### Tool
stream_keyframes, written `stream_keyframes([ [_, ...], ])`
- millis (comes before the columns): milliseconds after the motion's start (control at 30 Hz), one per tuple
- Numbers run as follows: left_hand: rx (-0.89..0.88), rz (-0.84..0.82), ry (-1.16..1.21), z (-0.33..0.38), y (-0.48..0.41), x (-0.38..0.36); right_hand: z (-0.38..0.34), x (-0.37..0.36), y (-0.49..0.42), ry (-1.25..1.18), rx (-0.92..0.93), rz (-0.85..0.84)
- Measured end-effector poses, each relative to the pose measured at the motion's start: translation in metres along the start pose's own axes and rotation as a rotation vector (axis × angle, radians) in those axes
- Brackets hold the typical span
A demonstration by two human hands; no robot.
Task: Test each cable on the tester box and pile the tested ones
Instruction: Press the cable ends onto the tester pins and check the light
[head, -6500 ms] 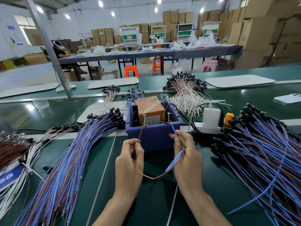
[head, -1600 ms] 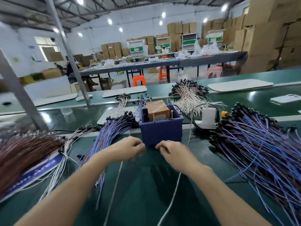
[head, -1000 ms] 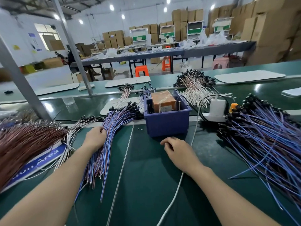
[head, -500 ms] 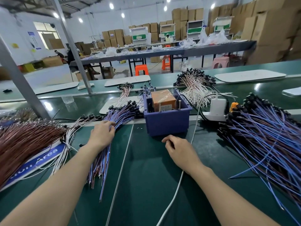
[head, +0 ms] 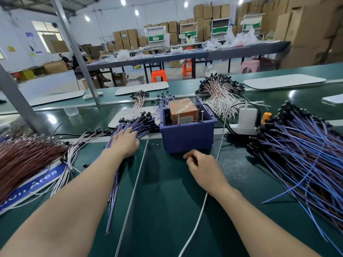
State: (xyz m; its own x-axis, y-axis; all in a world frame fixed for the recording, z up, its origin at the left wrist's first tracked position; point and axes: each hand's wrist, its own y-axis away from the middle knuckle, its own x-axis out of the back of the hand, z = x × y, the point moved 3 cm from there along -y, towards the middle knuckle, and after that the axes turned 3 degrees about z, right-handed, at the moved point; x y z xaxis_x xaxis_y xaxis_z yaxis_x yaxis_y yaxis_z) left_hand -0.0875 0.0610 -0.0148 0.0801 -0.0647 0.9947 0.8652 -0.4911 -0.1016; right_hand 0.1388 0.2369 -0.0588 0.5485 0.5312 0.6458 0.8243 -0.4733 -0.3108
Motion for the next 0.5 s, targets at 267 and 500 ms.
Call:
stream_keyframes([
  [267, 0.027, 0.072, 0.049, 0.009, -0.013, -0.003, 0.003, -0.001, -0.004, -0.043, -0.042, 0.035],
  [500, 0.069, 0.344, 0.420, 0.008, -0.007, -0.001, 0.002, 0.001, -0.002, -0.080, -0.062, 0.037],
])
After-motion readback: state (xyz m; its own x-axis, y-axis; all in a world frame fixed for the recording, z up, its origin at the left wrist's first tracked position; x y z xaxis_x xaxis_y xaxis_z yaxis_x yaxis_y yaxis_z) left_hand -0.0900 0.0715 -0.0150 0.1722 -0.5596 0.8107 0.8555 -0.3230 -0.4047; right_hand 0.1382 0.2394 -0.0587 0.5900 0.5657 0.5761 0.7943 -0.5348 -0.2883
